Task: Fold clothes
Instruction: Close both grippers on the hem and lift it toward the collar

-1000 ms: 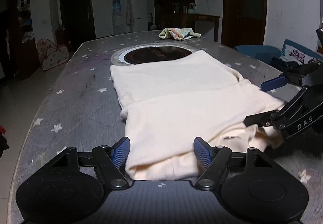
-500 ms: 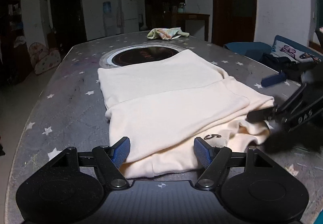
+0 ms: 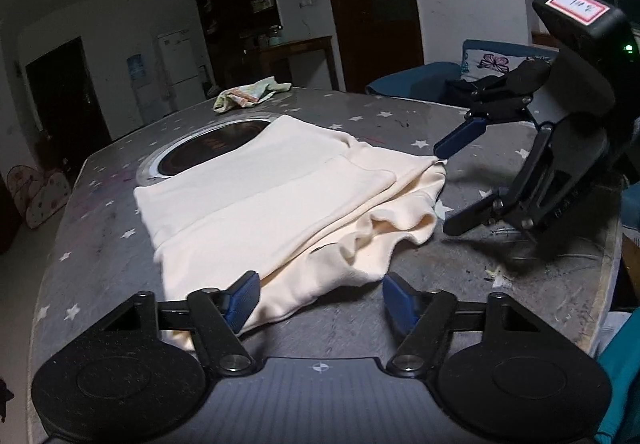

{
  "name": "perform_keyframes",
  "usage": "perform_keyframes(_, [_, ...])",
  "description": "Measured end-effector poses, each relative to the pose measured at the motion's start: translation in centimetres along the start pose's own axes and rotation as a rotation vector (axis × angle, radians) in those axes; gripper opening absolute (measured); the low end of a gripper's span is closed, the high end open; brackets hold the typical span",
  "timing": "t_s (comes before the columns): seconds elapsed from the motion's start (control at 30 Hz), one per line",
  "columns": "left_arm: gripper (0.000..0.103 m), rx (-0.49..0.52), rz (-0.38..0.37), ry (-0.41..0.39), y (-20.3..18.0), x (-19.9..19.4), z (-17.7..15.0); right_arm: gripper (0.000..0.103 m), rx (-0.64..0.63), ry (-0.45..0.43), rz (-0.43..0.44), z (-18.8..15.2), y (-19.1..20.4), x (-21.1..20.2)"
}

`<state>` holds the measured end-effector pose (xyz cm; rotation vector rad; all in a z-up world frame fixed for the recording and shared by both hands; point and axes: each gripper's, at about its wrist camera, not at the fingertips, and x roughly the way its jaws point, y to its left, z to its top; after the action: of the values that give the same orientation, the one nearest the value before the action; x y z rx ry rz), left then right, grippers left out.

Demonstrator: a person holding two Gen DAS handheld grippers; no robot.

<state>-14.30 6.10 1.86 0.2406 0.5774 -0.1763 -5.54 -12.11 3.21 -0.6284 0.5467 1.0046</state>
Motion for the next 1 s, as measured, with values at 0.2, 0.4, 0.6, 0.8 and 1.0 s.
perform_keyframes(0.2, [0.016,-0.027,-0.009,-0.009,0.4,1.1,0.5,0.065,-0.008,-0.009,0.01,-0.3,-0.2,0.1])
perform_keyframes(0.4, [0.013,-0.139,-0.019,-0.05,2.7,1.1,2.0,0.065,-0.064,-0.04,0.007,-0.2,0.2,0.6])
perform_keyframes(0.6, [0.014,-0.184,-0.033,-0.062,3.7,2.0,2.8,0.049,-0.063,-0.07,0.016,0.5,0.2,1.7])
perform_keyframes(0.8, [0.024,-0.143,-0.047,-0.066,3.5,1.2,1.8,0.023,0.011,-0.065,0.043,1.1,-0.9,2.4])
perform_keyframes(1.0, [0.05,-0.043,-0.013,-0.051,2.5,0.3,0.4,0.019,0.073,-0.067,0.075,1.6,-2.1,2.4])
